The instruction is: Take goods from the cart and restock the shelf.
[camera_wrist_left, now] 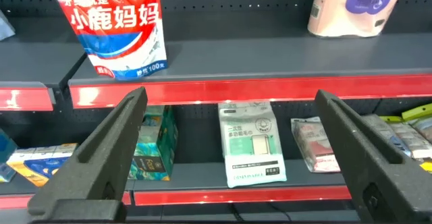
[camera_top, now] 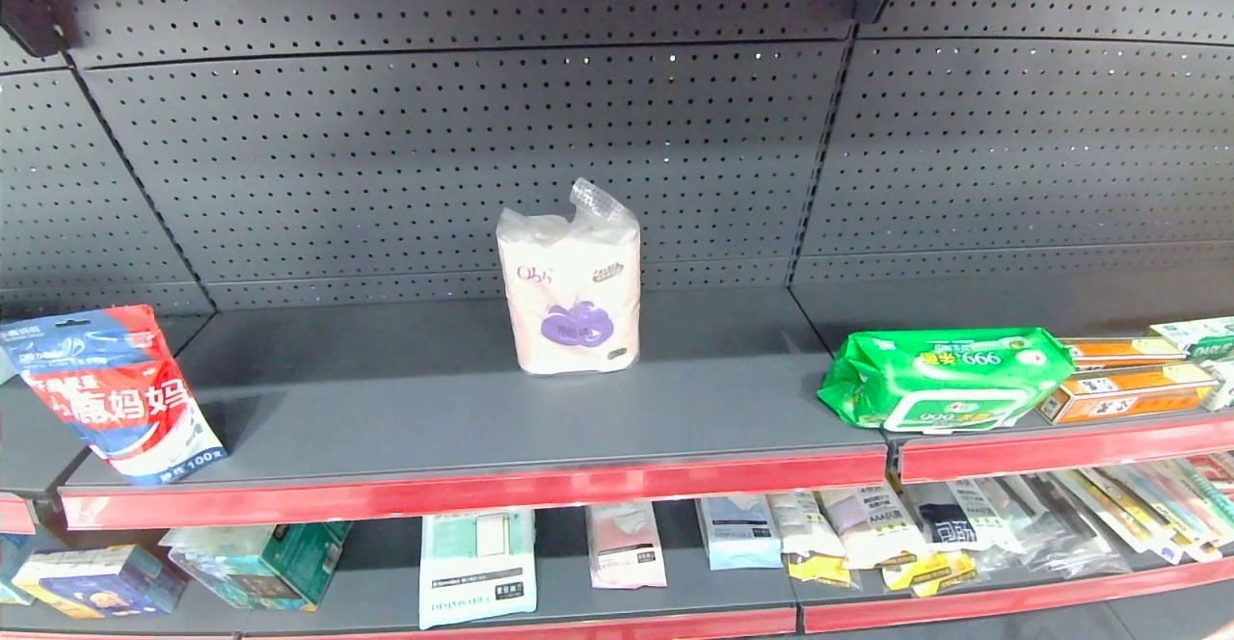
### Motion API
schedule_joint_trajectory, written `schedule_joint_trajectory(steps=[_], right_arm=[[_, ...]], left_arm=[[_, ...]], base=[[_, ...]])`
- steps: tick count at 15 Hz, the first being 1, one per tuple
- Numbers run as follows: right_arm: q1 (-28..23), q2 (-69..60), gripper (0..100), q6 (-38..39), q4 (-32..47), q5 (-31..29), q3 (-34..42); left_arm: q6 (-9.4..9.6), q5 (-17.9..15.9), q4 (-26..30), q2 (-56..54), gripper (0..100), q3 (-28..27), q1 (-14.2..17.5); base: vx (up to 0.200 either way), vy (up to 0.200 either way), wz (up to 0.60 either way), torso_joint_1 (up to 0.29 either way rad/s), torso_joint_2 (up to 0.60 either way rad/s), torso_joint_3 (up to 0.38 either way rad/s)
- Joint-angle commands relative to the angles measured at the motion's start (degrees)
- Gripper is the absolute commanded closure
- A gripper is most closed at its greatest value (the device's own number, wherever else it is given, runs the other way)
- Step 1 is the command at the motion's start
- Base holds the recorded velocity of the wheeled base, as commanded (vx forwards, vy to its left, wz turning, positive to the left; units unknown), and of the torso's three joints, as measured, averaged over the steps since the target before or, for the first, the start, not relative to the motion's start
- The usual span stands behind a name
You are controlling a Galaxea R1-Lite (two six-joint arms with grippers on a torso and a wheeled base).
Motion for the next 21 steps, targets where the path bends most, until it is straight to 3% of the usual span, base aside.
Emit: schedule_joint_trajectory(steps=[1,21], right_arm=[[0.0,0.0,0,0.0,0.0,0.0,0.0],[0.0,0.0,0,0.0,0.0,0.1,0.0]], left_arm=[[0.02,0.0,0.0,0.1,0,0.0,0.0],[0.02,0.0,0.0,0.1,0,0.0,0.0]], base=[[0.000,0.000,-0.60,0.017,0.00,-0.002],[0.000,0.000,-0.60,0.003,0.00,0.003]])
